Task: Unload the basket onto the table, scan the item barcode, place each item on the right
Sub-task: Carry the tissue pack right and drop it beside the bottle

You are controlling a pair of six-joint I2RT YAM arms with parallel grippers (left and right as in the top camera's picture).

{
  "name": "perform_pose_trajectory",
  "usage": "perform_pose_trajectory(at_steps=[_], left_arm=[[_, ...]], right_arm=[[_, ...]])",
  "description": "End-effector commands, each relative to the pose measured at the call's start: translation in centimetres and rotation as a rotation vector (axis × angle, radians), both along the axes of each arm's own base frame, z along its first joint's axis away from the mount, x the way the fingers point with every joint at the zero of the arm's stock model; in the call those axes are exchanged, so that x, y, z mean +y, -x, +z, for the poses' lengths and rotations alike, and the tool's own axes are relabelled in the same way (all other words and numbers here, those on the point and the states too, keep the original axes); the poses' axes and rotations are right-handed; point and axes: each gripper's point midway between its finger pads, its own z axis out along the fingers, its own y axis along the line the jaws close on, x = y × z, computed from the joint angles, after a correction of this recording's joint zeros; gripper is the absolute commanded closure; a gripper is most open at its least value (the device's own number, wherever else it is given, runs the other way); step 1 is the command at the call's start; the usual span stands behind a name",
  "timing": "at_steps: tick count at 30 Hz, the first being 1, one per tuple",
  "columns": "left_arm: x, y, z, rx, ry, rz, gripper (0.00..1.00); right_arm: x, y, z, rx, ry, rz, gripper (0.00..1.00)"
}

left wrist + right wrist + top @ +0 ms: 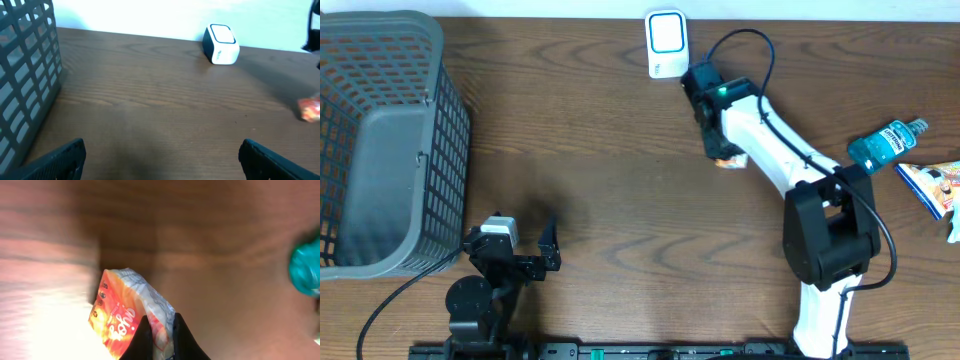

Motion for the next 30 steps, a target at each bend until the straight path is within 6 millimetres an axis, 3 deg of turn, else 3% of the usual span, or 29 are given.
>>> perform_pose_trajectory(at_steps=[1,5,10,16,21,23,26,29,30], left_arm=[[-0.2,0.1,0.7,-0.018,-0.004,-0.01,0.02],[-0.2,0.1,0.7,-0.018,-0.004,-0.01,0.02],[-0.2,0.1,0.7,-0.018,-0.004,-0.01,0.02],[-0.2,0.1,0.7,-0.018,-0.004,-0.01,0.02],[-0.2,0.1,0.7,-0.017,-0.004,-0.01,0.02],[-0.2,0.1,0.7,-0.018,-0.004,-0.01,0.02],[-0.2,0.1,0.7,-0.018,-0.004,-0.01,0.02],[-0.2,0.1,0.7,-0.018,-0.004,-0.01,0.02],[-0.2,0.1,0.7,-0.018,-0.004,-0.01,0.02]], right_arm=[[-2.6,0.3,1.1,-0.002,0.066,-0.049,0.99],[-6.0,1.7,1.4,0.069,0.127,-0.104,0.99],[-13.2,4.2,3.8,0.11,0.335,-0.284,0.99],[-20.7,7.3,7.0,0.013,0.535,-0.607,0.99],[-25.4,9.5,6.4,-0.004,0.515,-0.831,0.99],[-27.9,10.8,5.1,-0.024,0.462,-0.978,0.99],[-29.1,11.2,3.1,-0.04,0.333,-1.109,0.99],[-29.4,11.0,1.5,-0.011,0.188,-1.149,0.85],[-29.3,10.6,1.0,0.002,0.134,-1.129,0.7]])
